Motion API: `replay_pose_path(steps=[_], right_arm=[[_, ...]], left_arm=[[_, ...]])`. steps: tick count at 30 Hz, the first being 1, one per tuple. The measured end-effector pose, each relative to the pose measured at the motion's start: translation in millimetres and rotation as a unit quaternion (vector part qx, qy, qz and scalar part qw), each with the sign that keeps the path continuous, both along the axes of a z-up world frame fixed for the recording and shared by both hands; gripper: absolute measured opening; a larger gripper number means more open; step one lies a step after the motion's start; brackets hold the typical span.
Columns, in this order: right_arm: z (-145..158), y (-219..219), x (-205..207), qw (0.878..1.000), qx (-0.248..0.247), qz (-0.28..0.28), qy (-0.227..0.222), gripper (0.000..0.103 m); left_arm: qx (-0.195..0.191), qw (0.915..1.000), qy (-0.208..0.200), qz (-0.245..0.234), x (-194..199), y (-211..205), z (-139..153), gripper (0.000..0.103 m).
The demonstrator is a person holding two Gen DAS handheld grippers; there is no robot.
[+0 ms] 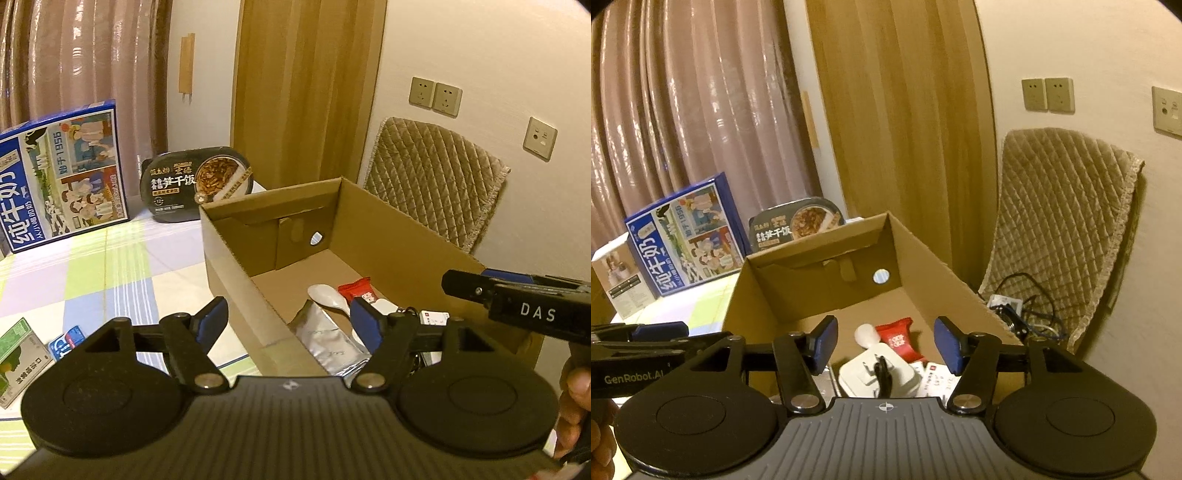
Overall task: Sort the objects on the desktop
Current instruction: 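Move both tools back from the cardboard box over the remaining table items, then grasp the green box with the left gripper while the right gripper grasps the clear toothpick box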
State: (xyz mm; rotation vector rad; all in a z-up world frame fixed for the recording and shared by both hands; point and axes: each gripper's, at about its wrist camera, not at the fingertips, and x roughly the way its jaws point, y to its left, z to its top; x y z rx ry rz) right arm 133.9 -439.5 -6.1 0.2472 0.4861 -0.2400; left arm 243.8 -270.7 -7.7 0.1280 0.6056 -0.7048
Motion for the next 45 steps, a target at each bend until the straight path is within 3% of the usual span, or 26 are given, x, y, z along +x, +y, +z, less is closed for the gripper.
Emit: replay_pose_path(steps=[11, 27, 35, 45], right_arm=[[3, 31, 14, 0.999, -0.015, 0.032, -0.013, 0.069], [1, 103, 36, 0.990, -0.056, 0.120, -0.040, 0.081], [-4, 142, 45, 0.981, -0.071, 0.172, -0.049, 0.088], [-15, 178, 58, 0.973, -0.074, 0.216, -0.042, 0.090]], left_arm=[[0.001, 0.9993, 0.005, 0.037, 8, 36, -2, 0.077], [0.013, 0.9927, 0.013, 0.119, 26, 122, -6, 0.095], [0.026, 0.9891, 0.020, 0.143, 31, 156, -13, 0.098], [0.042, 0.9803, 0.031, 0.190, 47, 204, -22, 0.098]])
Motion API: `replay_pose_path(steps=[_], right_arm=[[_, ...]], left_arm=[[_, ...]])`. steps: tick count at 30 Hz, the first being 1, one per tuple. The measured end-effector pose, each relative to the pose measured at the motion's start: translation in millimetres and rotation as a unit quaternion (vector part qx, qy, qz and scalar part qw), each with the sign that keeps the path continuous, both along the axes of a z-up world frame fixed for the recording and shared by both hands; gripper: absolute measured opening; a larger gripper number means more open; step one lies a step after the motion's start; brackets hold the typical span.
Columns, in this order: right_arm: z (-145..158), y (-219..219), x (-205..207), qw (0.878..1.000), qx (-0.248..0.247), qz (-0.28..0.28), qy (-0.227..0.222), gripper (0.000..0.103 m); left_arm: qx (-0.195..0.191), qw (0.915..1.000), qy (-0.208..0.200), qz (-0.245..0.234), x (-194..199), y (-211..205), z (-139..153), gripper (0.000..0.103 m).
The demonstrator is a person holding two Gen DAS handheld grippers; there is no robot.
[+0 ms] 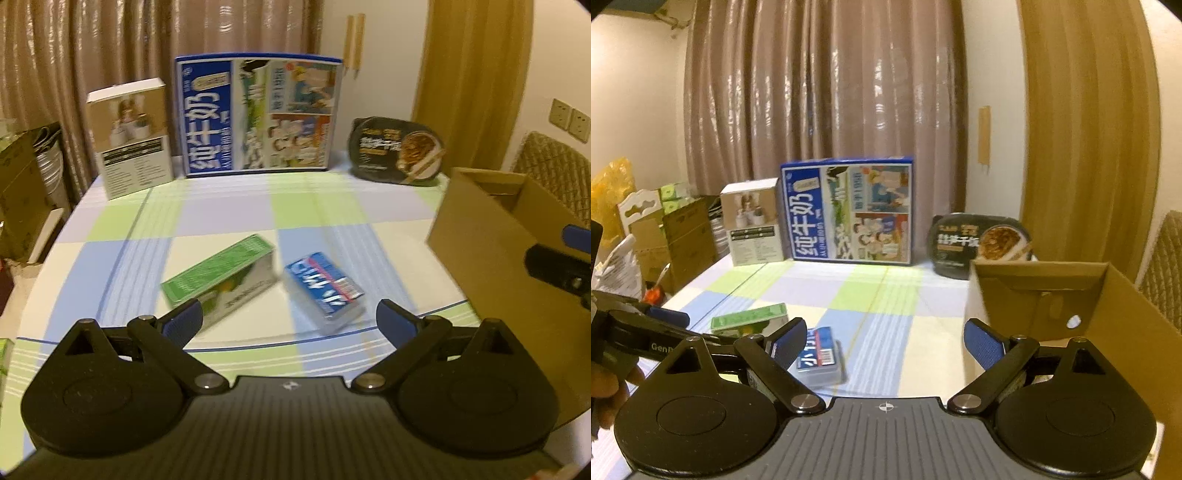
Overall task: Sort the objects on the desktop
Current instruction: 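Grasp the green box with the left gripper while the right gripper grasps the clear toothpick box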
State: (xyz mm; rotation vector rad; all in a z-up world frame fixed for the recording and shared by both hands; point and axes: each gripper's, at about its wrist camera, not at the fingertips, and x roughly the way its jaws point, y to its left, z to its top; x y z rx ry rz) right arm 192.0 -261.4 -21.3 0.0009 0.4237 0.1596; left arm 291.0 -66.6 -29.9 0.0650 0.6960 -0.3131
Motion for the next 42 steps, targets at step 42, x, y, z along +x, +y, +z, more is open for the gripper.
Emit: replay_pose_path(steps=[42], right_arm=[[-110, 62, 118, 0.984, -0.050, 0.123, 0.119, 0.090]], left_arm=[[0.112, 0.9898, -0.042, -0.078, 74, 40, -68, 0.072]])
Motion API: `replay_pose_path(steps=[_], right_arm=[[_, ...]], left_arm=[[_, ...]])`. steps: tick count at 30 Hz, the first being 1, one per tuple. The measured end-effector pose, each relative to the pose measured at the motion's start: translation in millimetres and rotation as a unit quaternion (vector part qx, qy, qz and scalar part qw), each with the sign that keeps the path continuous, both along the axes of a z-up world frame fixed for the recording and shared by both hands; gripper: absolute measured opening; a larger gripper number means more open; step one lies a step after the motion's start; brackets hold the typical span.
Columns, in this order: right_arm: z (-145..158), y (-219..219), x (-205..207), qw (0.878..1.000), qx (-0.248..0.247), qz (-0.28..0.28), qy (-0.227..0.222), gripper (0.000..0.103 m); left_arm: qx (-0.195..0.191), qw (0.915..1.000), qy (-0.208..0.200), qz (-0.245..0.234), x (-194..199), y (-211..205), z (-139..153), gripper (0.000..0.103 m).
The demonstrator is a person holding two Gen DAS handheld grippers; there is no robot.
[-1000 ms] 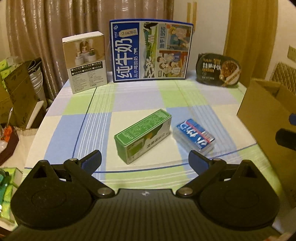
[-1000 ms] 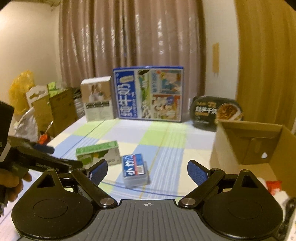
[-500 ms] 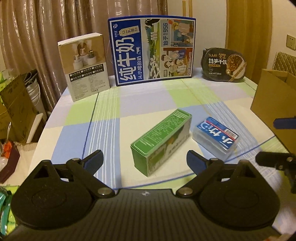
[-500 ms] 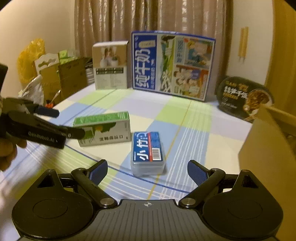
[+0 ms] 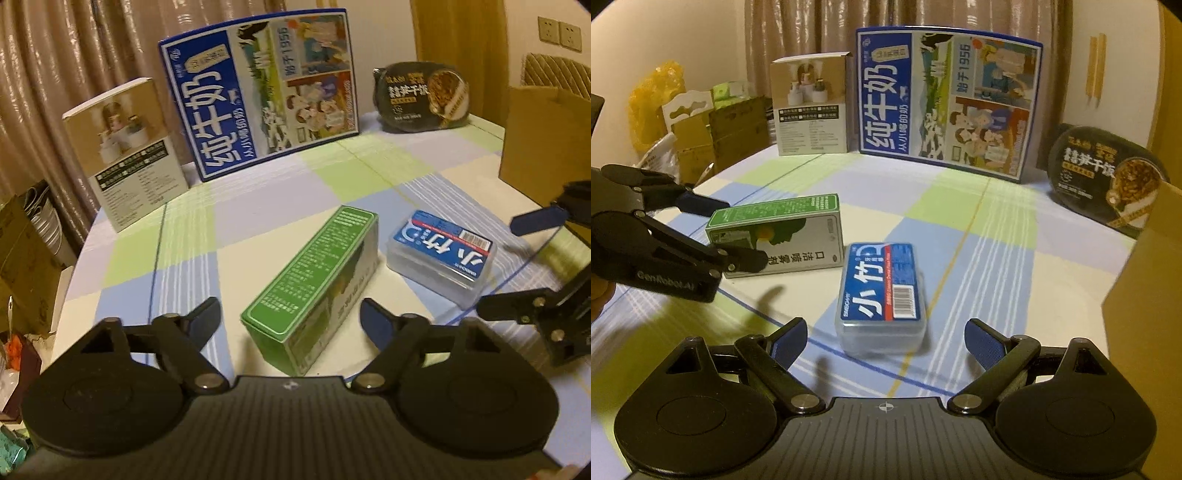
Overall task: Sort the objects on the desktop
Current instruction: 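Grasp the green box with the left gripper while the right gripper grasps the clear toothpick box, then lift the green box and toothpick box with both grippers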
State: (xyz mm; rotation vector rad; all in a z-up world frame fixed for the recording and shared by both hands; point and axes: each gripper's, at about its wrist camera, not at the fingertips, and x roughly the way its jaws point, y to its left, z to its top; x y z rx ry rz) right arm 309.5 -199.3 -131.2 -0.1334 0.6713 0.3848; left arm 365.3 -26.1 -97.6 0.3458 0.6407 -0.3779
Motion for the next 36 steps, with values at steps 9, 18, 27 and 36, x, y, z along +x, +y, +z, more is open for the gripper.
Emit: replay_pose_path(steps=[9, 18, 27, 36], right_arm=[[-7, 7, 13, 1.000, -0.002, 0.001, 0.001, 0.071], [-2, -9, 6, 0.999, 0.002, -0.023, 0.032, 0.053], [29, -31, -51, 0.997, -0.019, -0.051, 0.059, 0.053], [35, -36, -163, 0.994, -0.026, -0.060, 0.082, 0.053]], left_arm=[[0.002, 0.9994, 0.034, 0.012, -1, -1, -1, 0.038], [-0.017, 0.9967, 0.074, 0.027, -18, -13, 9, 0.025], [-0.022, 0.9929, 0.107, 0.048, -85, -26, 8, 0.025], [-0.052, 0.9909, 0.123, 0.017, -193, -43, 8, 0.025]])
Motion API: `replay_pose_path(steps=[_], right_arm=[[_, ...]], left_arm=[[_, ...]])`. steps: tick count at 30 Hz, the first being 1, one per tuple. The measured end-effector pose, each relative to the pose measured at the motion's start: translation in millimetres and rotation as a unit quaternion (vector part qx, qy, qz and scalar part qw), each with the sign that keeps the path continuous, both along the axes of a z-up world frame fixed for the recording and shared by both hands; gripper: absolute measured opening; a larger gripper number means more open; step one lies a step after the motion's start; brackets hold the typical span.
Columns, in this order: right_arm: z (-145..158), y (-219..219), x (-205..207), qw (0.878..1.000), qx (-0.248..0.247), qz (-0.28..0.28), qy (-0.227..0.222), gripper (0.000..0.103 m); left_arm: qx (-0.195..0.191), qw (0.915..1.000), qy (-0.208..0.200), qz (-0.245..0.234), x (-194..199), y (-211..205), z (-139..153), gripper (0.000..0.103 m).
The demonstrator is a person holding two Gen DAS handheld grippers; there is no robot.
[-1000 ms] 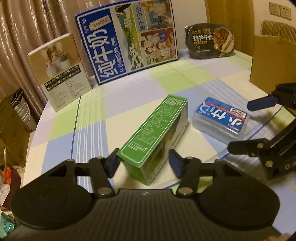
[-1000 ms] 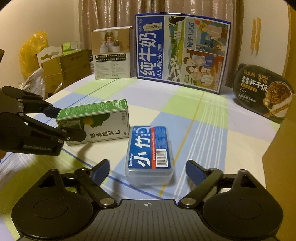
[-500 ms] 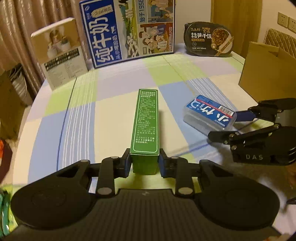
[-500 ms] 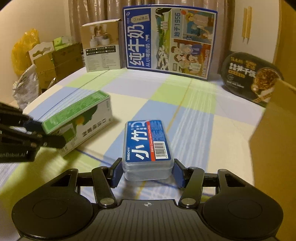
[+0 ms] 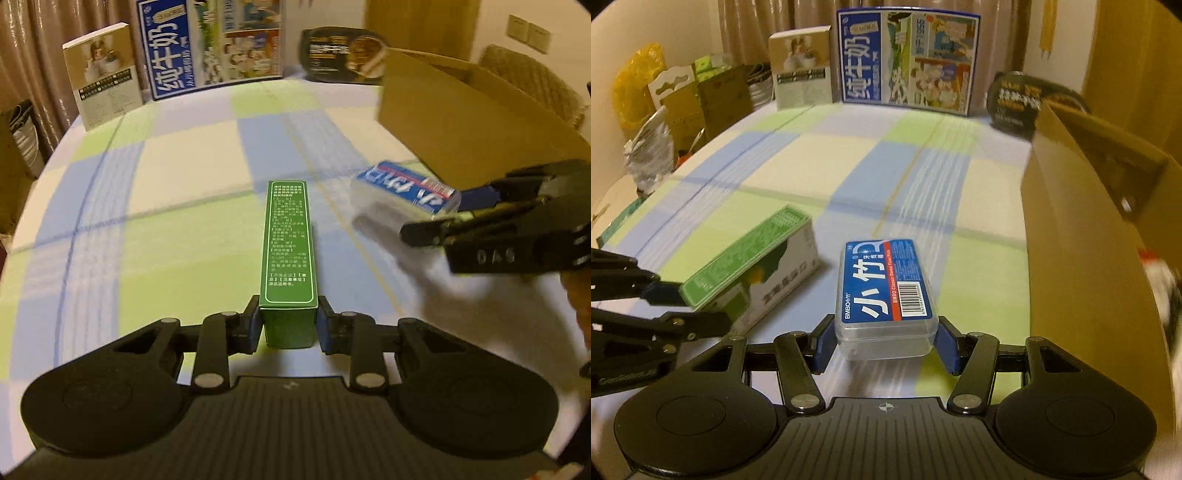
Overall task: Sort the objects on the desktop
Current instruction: 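Lift the green box and toothpick box with both grippers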
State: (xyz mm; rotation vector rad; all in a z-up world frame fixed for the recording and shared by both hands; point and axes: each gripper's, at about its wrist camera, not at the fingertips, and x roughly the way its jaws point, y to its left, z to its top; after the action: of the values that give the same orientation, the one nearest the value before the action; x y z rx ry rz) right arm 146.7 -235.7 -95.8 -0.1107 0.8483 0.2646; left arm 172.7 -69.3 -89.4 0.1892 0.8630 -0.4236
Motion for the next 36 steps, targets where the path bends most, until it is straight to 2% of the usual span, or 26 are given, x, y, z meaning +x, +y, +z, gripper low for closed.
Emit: replay_pose_path(steps=[3, 6, 8, 11, 16, 20, 33, 34, 36], right_arm=[[-6, -2, -32, 1.000, -0.003, -0.004, 0.004, 0.053], [-13, 1, -51, 1.000, -0.019, -0.009, 0.002, 0.055], [-17, 1, -59, 0.999, -0.034, -0.012, -0.007, 0.067], [-22, -2, -59, 0.999, -0.044, -0.009, -0.011, 0.072], [-22, -6, -50, 0.999, -0.015, -0.020, -0.024, 0.072], [-21, -1, -46, 0.999, -0.011, -0.013, -0.034, 0.071], [-27, -4, -31, 0.999, 0.002, -0.026, -0.020, 0.069], [-27, -3, -30, 0.999, 0.002, -0.026, -0.020, 0.067], [-27, -3, -30, 1.000, 0.002, -0.024, -0.020, 0.056]], left_arm=[[0.008, 0.9999, -0.002, -0.007, -27, -5, -6, 0.026], [0.025, 0.9993, -0.015, -0.022, -41, -12, -8, 0.033], [0.026, 0.9991, -0.025, -0.024, -42, -13, -8, 0.036], [0.010, 0.9992, -0.038, -0.011, -39, -10, -3, 0.038], [-0.006, 0.9991, -0.042, -0.003, -24, -12, -1, 0.041], [-0.012, 0.9990, -0.043, 0.002, -14, -16, -4, 0.042], [0.007, 0.9995, -0.029, -0.002, 6, -28, -13, 0.041], [0.013, 0.9995, -0.029, -0.002, 6, -28, -14, 0.040], [0.021, 0.9994, -0.026, -0.002, 8, -30, -16, 0.032]])
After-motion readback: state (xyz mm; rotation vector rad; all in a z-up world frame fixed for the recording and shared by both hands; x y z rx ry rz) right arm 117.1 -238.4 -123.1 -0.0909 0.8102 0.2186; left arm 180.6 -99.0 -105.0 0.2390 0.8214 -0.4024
